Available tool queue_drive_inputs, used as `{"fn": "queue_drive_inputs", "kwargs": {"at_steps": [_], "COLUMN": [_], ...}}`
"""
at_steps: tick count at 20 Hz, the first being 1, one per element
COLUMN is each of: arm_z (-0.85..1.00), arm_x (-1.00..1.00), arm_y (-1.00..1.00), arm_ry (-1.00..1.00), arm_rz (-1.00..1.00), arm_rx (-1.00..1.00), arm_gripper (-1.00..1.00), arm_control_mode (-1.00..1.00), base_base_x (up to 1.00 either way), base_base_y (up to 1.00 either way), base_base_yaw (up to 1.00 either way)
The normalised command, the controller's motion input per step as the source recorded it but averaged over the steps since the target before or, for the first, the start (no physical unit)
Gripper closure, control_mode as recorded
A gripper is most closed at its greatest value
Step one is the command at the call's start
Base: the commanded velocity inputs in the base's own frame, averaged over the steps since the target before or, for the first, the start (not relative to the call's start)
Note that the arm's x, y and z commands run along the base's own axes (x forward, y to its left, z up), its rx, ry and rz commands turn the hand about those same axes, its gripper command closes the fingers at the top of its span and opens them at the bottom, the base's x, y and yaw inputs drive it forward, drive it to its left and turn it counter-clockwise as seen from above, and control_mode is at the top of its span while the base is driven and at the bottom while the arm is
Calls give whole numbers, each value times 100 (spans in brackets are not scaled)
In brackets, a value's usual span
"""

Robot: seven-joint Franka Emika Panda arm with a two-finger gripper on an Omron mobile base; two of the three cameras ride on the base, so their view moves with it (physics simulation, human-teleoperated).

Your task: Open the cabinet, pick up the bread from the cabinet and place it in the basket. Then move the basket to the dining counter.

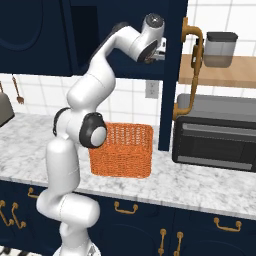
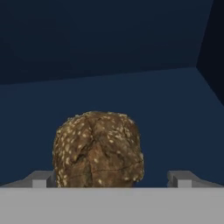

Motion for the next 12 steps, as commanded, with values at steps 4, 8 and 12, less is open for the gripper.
{"fn": "queue_drive_inputs", "kwargs": {"at_steps": [4, 8, 12], "arm_z": [-22, -25, -32], "arm_x": [0, 0, 0], "arm_y": [17, 27, 28], "arm_ry": [-5, -6, -9], "arm_rz": [0, 0, 0], "arm_rx": [0, 0, 0], "arm_gripper": [-100, -100, -100], "arm_control_mode": [-100, -100, -100], "base_base_x": [0, 0, 0], "base_base_y": [0, 0, 0], "base_base_yaw": [0, 0, 0]}}
